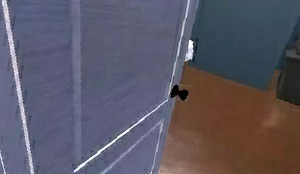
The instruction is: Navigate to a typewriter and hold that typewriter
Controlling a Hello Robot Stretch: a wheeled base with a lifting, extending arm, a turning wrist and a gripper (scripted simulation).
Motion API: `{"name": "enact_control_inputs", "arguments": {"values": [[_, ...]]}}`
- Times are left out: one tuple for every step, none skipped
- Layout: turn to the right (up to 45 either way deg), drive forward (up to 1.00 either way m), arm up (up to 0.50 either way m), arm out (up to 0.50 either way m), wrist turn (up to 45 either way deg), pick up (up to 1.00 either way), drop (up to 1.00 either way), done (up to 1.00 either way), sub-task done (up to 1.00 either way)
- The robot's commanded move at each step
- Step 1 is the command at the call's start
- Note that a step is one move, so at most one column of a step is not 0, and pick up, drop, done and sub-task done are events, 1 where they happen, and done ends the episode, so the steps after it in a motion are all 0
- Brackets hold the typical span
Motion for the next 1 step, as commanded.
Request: {"name": "enact_control_inputs", "arguments": {"values": [[27.0,0.00,0.00,0.00,0.0,0.00,0.00,0.00,0.00]]}}
